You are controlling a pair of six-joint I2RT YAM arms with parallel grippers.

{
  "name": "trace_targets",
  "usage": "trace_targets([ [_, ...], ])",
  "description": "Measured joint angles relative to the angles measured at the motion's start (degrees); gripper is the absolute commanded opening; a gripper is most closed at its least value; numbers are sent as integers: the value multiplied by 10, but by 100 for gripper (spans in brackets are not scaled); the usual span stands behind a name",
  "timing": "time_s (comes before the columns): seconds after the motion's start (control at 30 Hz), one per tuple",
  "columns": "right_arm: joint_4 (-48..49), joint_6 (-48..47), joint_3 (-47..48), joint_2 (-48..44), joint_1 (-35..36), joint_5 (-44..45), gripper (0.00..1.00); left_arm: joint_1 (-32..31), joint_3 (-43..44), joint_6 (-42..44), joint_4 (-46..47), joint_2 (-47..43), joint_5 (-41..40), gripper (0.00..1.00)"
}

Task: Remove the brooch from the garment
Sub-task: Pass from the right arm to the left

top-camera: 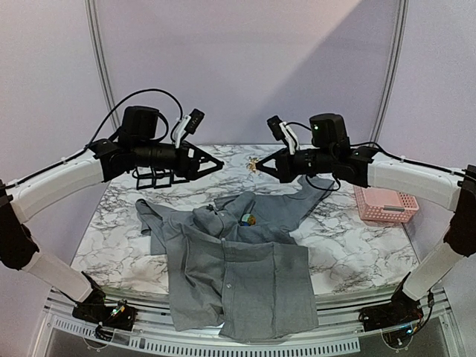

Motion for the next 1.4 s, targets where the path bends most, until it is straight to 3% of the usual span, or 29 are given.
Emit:
trace_targets([
  [0.2,-31,-3,56,3,1,-119,0,0,10,-53,24,8,58,83],
  [0.37,-63,-6,86,29,0,-168,0,-9,15,-70,35,27,97,79],
  [0.5,-90,-11,89,47,0,-185,0,-15,15,-70,31,40,111,53],
  [0.73,-111,-15,89,54,0,-207,0,-27,27,-50,6,70,120,50],
  [1.23,-123,-16,94,73,0,-231,0,-38,36,-36,-30,88,110,27],
  [1.4,-123,-16,94,74,0,-236,0,-40,37,-35,-31,94,111,25],
])
